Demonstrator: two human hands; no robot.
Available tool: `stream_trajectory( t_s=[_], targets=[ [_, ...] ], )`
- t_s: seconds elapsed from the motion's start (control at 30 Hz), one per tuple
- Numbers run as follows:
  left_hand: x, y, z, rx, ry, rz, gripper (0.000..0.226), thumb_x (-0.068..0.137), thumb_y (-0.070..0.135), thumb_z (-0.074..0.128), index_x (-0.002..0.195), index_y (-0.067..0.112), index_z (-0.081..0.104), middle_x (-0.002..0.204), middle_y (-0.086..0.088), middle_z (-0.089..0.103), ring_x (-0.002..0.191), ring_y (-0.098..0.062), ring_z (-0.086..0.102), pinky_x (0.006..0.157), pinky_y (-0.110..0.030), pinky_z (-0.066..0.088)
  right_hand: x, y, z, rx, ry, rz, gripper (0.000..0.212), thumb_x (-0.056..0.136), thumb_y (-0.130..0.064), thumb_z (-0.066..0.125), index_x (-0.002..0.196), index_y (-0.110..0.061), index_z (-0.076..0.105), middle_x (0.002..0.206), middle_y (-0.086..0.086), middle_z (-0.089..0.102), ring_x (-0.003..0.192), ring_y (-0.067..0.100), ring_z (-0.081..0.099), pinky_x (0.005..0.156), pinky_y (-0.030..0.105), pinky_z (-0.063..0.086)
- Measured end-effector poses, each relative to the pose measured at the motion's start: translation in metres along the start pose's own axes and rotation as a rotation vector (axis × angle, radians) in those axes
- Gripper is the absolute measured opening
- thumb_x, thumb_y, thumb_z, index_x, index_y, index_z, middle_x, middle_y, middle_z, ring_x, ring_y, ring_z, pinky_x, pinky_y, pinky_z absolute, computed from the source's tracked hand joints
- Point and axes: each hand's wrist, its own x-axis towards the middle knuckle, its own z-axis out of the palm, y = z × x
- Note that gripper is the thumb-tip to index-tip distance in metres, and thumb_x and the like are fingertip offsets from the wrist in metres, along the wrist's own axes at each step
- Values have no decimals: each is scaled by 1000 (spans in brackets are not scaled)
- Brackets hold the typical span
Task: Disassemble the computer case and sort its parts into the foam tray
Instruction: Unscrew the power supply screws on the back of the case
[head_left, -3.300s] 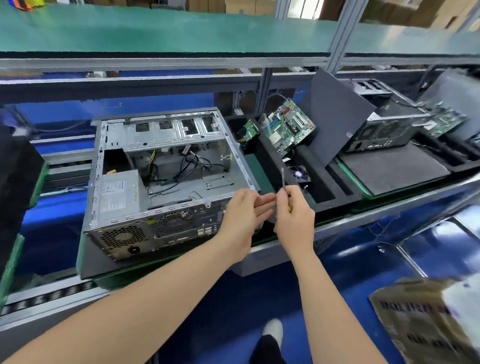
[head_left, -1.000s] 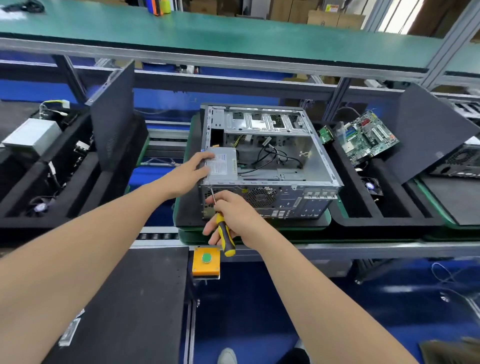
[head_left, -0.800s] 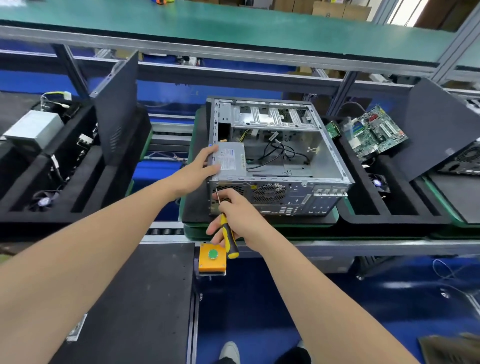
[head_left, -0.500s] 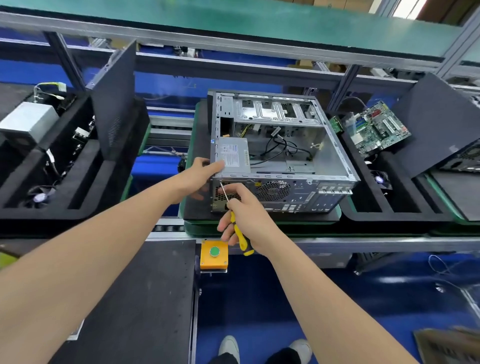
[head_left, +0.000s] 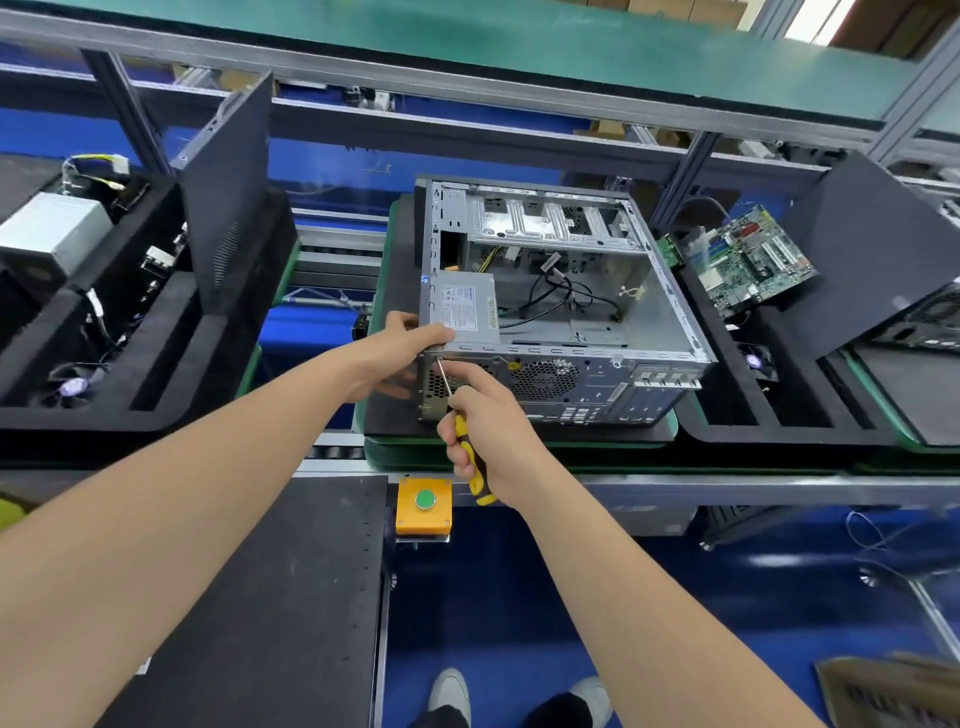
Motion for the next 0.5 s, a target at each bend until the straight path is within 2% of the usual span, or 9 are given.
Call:
stream_trajectory(
  t_s=[0.17, 0.27, 0.4, 0.5],
  targets=[
    [0, 0, 0, 3, 1, -6, 80, 87, 64, 63, 149, 32, 24, 129, -5, 59, 108, -25, 67, 88, -43, 59, -2, -1, 2, -2, 13, 11, 55, 102, -14, 32, 138, -49, 55, 65, 4, 54, 47, 14, 41, 44, 26, 34],
    [0, 0, 0, 4, 2, -7, 78, 88, 64, 62, 149, 33, 24, 126, -3, 60, 105, -24, 68, 83, -40, 59, -3, -2, 3, 5, 23, 24, 55, 102, -14, 32, 137, -48, 56, 65, 4, 51, 47, 14, 41, 44, 26, 34],
    [1, -1, 0, 5, 4, -7, 79, 87, 64, 62, 149, 34, 24, 129, -3, 57, 105, -25, 68, 86, -42, 59, -3, -3, 6, 6, 39, 32, 55, 101, -15, 31, 136, -49, 56, 62, 1, 49, 47, 14, 39, 44, 25, 33],
    [0, -1, 0, -1, 5, -9, 78, 86, 65, 63, 147, 34, 26, 124, -1, 59, 104, -23, 69, 81, -39, 60, -3, -3, 6, 18, 55, 35, 55, 101, -15, 31, 136, -48, 57, 62, 1, 47, 48, 15, 38, 45, 25, 33]
  ],
)
